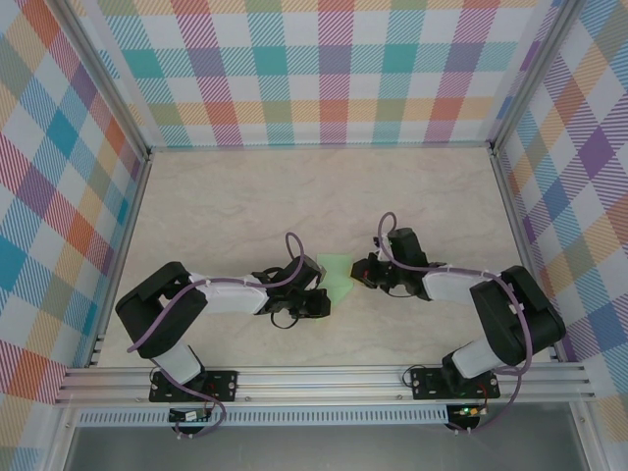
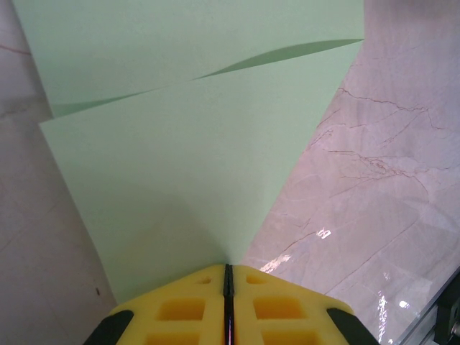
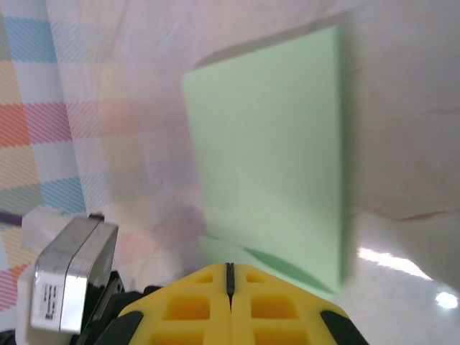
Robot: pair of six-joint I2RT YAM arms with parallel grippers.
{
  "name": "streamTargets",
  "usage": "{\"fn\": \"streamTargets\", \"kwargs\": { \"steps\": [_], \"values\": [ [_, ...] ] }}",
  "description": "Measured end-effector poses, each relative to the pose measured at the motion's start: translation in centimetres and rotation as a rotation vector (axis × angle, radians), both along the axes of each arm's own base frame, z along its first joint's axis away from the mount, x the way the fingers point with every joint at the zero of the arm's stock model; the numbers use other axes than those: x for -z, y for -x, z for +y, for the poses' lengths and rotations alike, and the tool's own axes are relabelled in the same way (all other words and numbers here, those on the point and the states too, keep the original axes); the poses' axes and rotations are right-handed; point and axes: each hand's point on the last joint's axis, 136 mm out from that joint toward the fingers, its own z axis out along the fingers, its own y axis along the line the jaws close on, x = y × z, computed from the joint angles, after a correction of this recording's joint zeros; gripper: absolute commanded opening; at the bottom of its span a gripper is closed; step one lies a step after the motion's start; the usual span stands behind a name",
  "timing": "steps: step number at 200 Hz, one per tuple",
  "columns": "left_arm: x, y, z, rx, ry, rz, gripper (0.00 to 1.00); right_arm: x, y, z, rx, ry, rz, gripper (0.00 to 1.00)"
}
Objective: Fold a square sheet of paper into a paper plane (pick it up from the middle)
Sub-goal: Third fold the triangle at the center of the table.
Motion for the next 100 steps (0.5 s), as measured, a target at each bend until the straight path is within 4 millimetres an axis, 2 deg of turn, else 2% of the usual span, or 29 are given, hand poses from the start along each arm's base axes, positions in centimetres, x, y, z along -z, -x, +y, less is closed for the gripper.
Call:
{"fn": "streamTargets", "kwargs": {
  "steps": [42, 91, 100],
  "values": [
    [0.0, 0.0, 0.0, 0.000, 0.000, 0.000, 0.10, 0.8, 3.3, 3.0, -0.110, 0.004, 0.036, 0.01],
    [0.0, 0.0, 0.0, 0.000, 0.000, 0.001, 0.12, 4.3, 4.1, 2.9, -0.115, 0.055, 0.129, 0.00],
    [0.0, 0.0, 0.0, 0.000, -0.002, 0.002, 0.12, 4.3, 4.1, 3.0, -0.118, 0.049, 0.131, 0.00]
  ]
}}
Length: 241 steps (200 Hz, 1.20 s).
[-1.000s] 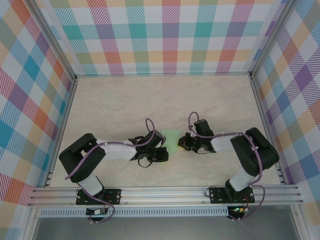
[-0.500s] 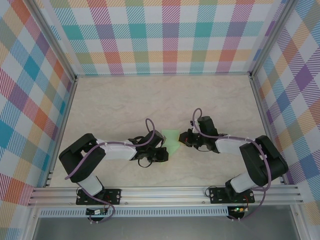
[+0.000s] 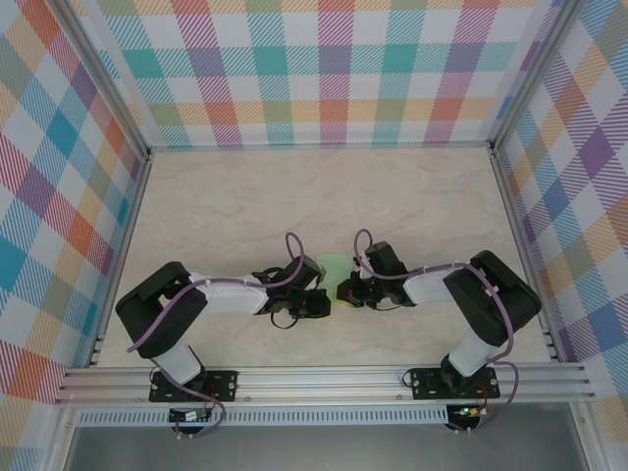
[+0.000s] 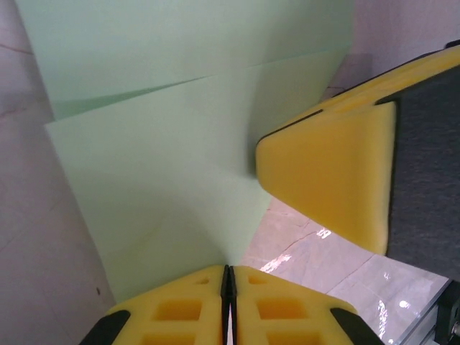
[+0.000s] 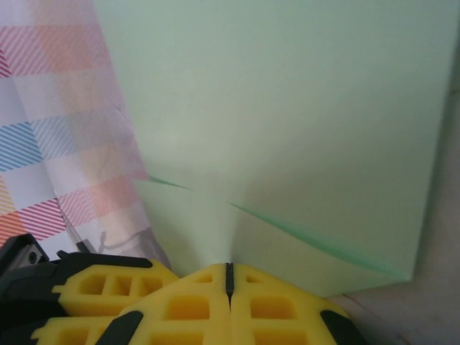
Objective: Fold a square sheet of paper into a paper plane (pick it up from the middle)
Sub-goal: Third fold the triangle at the center of the table.
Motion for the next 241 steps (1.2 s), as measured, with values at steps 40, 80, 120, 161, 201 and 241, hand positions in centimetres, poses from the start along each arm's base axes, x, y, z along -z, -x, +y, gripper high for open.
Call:
{"fn": "streamTargets", "kwargs": {
  "steps": [40, 80, 120, 161, 201, 241],
  "values": [
    [-0.1, 0.4, 0.6, 0.003, -0.017, 0.010, 0.13, 0.1, -0.3, -0.1, 0.010, 0.010, -0.008, 0.00],
    [-0.1, 1.3, 1.3, 0.026, -0.031, 0.021, 0.14, 0.1, -0.3, -0.1, 0.011, 0.015, -0.004, 0.00],
    [-0.1, 2.0, 2.1, 0.050, -0.057, 0.028, 0.15, 0.1, -0.4, 0.0, 0.010, 0.016, -0.001, 0.00],
    [-0.1, 3.1, 2.9, 0.088, -0.072, 0.050, 0.15, 0.1, -0.4, 0.0, 0.011, 0.021, 0.004, 0.00],
    [-0.6, 4.0, 4.0, 0.095, -0.093, 0.058, 0.16, 0.1, -0.4, 0.0, 0.014, 0.021, 0.007, 0.00],
    [-4.1, 2.5, 3.9, 0.034, -0.033, -0.038, 0.18, 0.1, -0.6, -0.1, 0.034, 0.032, 0.003, 0.00]
  ]
}}
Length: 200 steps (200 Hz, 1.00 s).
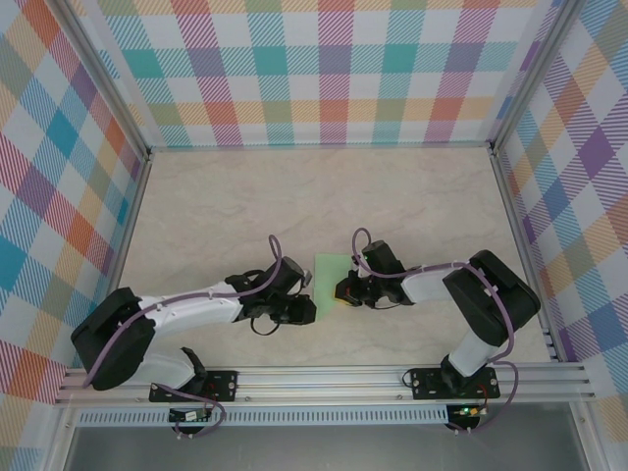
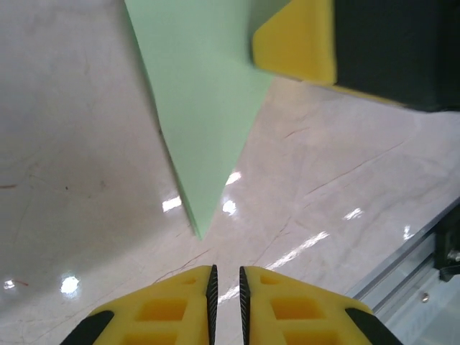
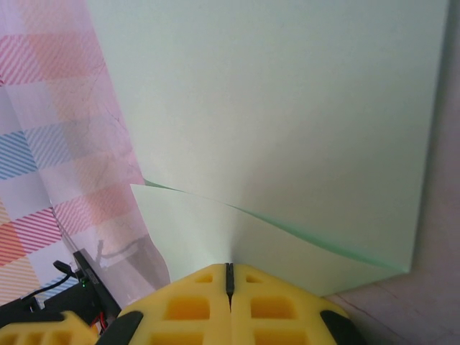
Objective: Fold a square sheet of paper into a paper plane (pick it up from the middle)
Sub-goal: Third fold the triangle at the center of the table.
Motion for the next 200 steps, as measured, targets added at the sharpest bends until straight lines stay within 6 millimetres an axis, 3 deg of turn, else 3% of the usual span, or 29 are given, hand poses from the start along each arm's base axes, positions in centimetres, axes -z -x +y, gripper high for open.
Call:
{"fn": "streamTargets", "kwargs": {
  "steps": [32, 63, 97, 162, 200],
  "values": [
    [-0.9, -1.7, -1.5, -0.035, 0.034, -0.024, 0.17, 0.0, -0.1, -0.3, 0.016, 0.016, -0.004, 0.00],
    [1.3, -3.0, -3.2, -0.057, 0.024, 0.006, 0.14, -0.1, -0.1, -0.4, 0.018, 0.020, -0.004, 0.00],
    [3.9, -3.0, -2.6, -0.094, -0.041, 0.045, 0.09, -0.5, 0.1, -0.6, 0.020, 0.025, -0.001, 0.00],
    [4.2, -3.1, -2.5, -0.103, -0.017, 0.025, 0.08, -1.8, 1.3, 1.0, -0.031, -0.009, -0.027, 0.00],
    [4.2, -3.1, -2.5, -0.103, -0.012, 0.021, 0.08, -0.6, 1.8, 1.5, -0.042, 0.005, -0.005, 0.00]
  ]
}}
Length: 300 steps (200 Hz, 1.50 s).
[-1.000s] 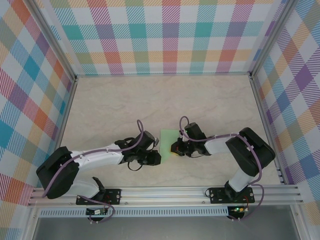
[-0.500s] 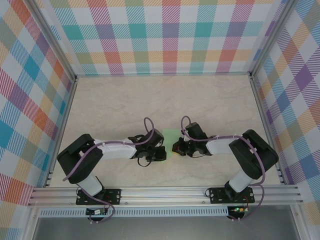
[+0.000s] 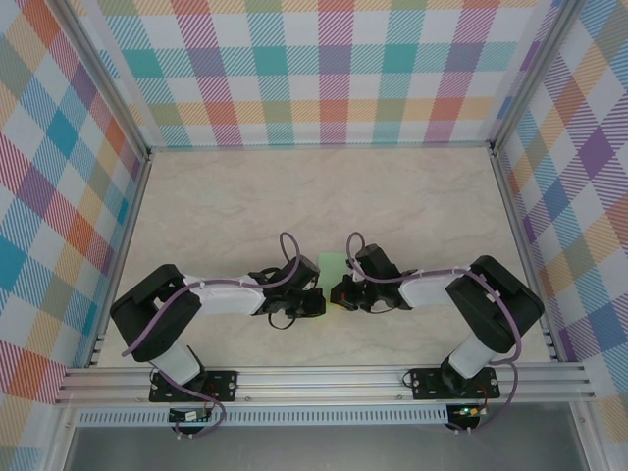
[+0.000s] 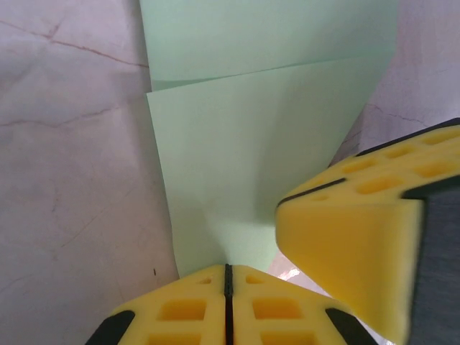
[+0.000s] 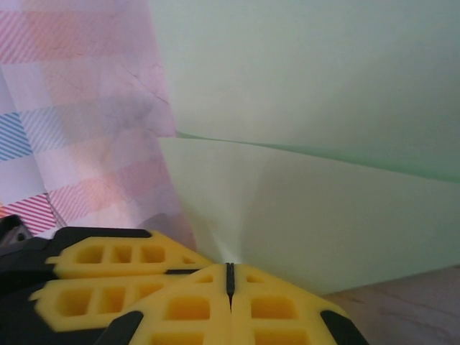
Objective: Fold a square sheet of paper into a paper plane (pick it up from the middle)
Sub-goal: Third fold the triangle at the center of the table, then fourth fold the wing at the center of the table.
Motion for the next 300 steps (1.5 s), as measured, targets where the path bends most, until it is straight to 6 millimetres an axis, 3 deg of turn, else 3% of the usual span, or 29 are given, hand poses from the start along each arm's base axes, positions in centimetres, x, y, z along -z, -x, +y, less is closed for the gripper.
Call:
{"fn": "streamTargets", "kwargs": {
  "steps": [54, 106, 133, 201, 247, 300],
  "values": [
    [0.0, -0.1, 0.2, -0.002, -0.009, -0.008, 0.06, 0.6, -0.9, -1.1, 0.040, 0.014, 0.006, 0.00],
    [0.0, -0.2, 0.6, -0.006, -0.026, -0.022, 0.06, 0.5, -5.8, -6.2, 0.210, 0.030, -0.037, 0.00],
    [0.0, -0.1, 1.0, 0.001, -0.038, -0.034, 0.08, 0.4, -7.0, -7.7, 0.251, 0.032, -0.046, 0.03],
    [-1.0, 0.7, 2.2, 0.027, -0.067, -0.037, 0.18, -3.9, -5.8, -6.6, 0.191, -0.032, -0.104, 0.29],
    [-4.7, -1.9, 1.5, -0.007, -0.041, -0.114, 0.19, -3.5, -3.4, -5.4, 0.132, -0.013, -0.051, 0.37],
    [-3.7, -3.4, 2.4, -0.047, -0.063, -0.094, 0.19, -1.6, -2.3, -5.0, 0.127, 0.013, 0.030, 0.38]
  ]
}}
